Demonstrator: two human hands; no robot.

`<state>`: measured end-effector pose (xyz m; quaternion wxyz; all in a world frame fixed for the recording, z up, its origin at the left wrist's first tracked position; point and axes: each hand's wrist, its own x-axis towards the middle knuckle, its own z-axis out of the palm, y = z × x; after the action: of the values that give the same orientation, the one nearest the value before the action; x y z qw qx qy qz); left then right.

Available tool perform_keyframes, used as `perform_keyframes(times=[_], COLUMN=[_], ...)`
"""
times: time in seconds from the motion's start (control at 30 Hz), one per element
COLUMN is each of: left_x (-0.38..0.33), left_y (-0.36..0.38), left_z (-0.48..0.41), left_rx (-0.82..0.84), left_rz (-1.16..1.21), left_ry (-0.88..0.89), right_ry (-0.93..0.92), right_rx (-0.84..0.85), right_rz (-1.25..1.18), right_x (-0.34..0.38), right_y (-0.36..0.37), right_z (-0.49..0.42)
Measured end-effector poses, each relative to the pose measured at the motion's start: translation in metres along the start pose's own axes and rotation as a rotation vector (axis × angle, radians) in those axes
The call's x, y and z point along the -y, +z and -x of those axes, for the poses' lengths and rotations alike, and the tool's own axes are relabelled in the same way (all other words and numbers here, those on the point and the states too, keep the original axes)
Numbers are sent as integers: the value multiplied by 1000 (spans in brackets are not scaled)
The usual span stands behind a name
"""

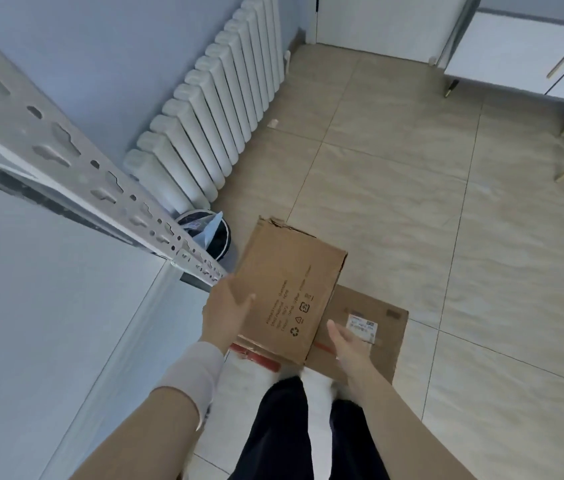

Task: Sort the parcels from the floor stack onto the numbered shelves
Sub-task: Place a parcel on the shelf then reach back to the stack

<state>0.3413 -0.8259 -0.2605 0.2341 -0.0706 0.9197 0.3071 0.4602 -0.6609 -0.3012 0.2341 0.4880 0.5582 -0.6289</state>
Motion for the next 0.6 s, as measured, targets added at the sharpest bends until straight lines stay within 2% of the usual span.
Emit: perform_keyframes(times=[0.23, 0.33, 0.43, 0.6], left_x=[21, 25, 28, 21], left_y=[16, 21, 20, 12], left_z=[-39, -46, -49, -43], left_rx=[115, 117, 108, 80], left_rz=[135, 145, 168, 274], left_ry=[-51, -44, -71, -126], right_ry=[129, 130, 101, -66], right_rx=[-115, -145, -151, -161], right_rz=[-218, -289, -340, -378], right_x=[-12, -10, -2, 20], right_y=[34, 42, 44, 38], right_z=[-38, -35, -23, 4])
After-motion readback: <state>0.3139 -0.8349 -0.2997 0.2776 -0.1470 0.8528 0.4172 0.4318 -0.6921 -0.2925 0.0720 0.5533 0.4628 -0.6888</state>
